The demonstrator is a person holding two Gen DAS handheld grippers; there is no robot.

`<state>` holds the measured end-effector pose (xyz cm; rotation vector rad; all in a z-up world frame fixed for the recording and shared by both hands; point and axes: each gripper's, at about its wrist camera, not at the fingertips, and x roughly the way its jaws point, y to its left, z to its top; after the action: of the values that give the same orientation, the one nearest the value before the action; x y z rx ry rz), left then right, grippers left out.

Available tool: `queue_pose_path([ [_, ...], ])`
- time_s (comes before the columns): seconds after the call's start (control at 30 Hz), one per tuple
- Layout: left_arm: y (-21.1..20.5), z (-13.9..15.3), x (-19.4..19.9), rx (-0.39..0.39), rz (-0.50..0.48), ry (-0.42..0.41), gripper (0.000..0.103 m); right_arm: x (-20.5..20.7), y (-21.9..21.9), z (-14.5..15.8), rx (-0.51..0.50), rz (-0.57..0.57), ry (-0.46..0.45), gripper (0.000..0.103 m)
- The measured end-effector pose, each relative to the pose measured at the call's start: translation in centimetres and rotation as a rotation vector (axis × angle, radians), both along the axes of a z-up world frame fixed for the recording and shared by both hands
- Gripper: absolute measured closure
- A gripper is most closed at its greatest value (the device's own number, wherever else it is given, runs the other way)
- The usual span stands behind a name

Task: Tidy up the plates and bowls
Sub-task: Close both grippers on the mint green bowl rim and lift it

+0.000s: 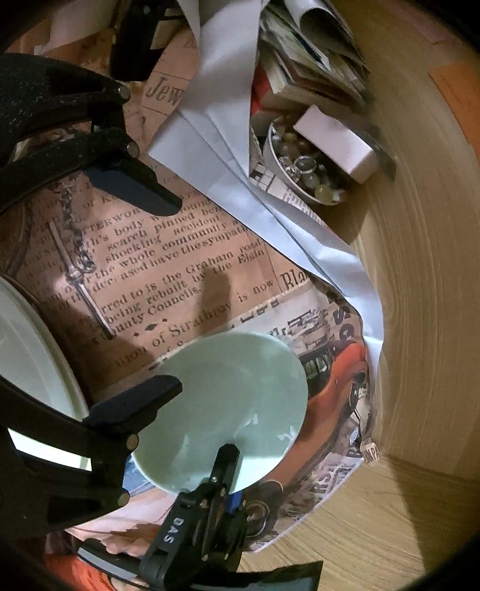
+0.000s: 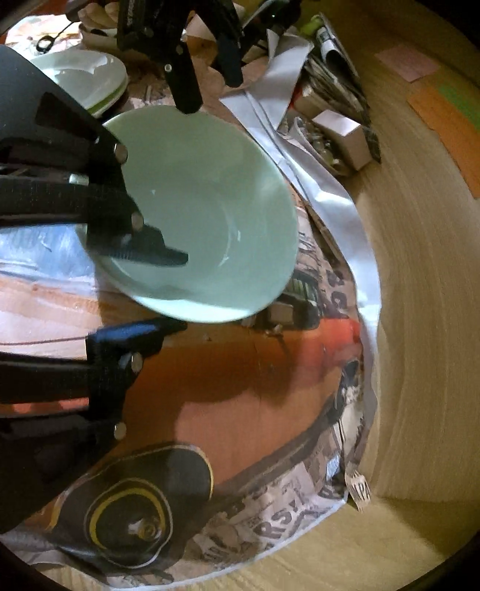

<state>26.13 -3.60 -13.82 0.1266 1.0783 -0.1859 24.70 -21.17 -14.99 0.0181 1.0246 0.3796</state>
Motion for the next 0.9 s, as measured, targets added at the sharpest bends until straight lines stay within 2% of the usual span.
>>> queue_pose_path([
  [0.07,-0.4,-0.1,0.3,-0.002,-0.008,0.007,0.023,0.0,-0.4,0.4,0.014,-0.020,-0.015,0.063],
  [0.2,-1.5,-1.0,1.4,-0.017,-0.033,0.058,0.040,0.2,-0.4,0.0,0.044,-0.013,0.011,0.063],
  [0.23,-1.7,-1.3,1.5,-0.020,-0.036,0.070,0.048,0.2,-0.3,-0.1,0.043,-0.012,0.017,0.063],
  [0.27,-2.0,-1.7,1.8,-0.025,-0.045,0.090,0.057,0.1,-0.3,-0.2,0.042,-0.013,0.019,0.064],
  [0.3,-2.3,-2.0,2.0,-0.032,-0.061,0.108,0.060,0.1,-0.3,-0.3,0.045,-0.018,0.017,0.066],
  [0.4,-2.7,-2.3,2.4,-0.043,-0.074,0.112,0.072,-0.1,-0.1,-0.2,0.085,0.000,0.022,0.080],
  [0.47,-2.9,-2.2,2.5,-0.038,-0.085,0.105,0.089,-0.3,0.2,0.1,0.074,-0.005,0.011,0.081],
  [0.73,-2.8,-1.8,1.8,-0.007,-0.078,0.057,0.089,-0.9,0.5,0.7,0.073,-0.013,-0.010,0.085],
  [0.9,-1.8,0.2,0.3,-0.012,-0.066,-0.011,0.089,-2.2,1.2,2.7,0.068,-0.009,-0.066,0.086],
])
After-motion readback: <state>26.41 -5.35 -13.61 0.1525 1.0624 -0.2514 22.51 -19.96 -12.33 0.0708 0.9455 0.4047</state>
